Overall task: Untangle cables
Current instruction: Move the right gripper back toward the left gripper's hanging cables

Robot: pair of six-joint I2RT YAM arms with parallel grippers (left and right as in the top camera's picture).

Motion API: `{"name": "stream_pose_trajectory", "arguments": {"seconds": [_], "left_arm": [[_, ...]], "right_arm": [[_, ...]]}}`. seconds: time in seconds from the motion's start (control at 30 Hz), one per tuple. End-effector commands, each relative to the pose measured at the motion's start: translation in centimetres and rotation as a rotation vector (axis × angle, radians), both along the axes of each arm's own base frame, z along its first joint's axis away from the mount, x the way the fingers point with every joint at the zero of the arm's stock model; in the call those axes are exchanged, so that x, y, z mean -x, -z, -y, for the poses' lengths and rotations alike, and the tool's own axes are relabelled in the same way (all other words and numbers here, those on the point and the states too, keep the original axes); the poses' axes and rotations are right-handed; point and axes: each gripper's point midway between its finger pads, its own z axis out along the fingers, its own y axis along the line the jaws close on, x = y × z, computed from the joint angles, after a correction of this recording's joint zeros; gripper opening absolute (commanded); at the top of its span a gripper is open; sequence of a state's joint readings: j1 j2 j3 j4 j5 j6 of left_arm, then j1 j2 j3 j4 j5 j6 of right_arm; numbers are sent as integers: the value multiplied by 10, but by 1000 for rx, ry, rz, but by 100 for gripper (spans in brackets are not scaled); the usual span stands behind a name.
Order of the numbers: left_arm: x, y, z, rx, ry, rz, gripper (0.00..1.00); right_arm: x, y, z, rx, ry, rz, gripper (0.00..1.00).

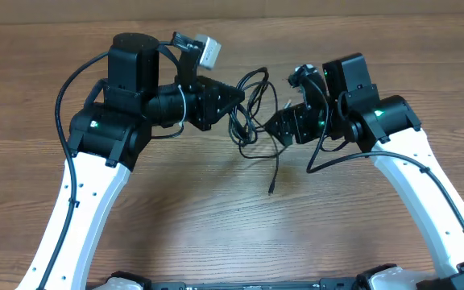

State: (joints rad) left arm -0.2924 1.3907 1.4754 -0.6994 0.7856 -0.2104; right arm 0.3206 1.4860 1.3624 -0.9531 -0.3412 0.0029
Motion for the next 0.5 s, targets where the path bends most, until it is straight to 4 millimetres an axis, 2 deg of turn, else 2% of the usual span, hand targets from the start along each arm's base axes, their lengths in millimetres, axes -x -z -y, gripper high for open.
{"name": "stream_pose_trajectory", "arguments": {"seconds": [0.0,0.1,0.2,0.3,0.47], "left_arm": [[0,-9,-6,-103,73,217,4],[6,-1,-8,-140,115,234,4],[21,-1,-2,-129,224,284,4],[40,-6,7,-91,356,365,4],[57,-10,16,-60,476,463,4]], "right_arm": [[-19,1,36,14,294,-54,86],[-24,-2,44,-61,370,-90,86],[-27,-17,31,-210,305,-107,87],[-22,-30,16,-319,232,-127,100],[-16,-37,5,-380,180,-151,100]]}}
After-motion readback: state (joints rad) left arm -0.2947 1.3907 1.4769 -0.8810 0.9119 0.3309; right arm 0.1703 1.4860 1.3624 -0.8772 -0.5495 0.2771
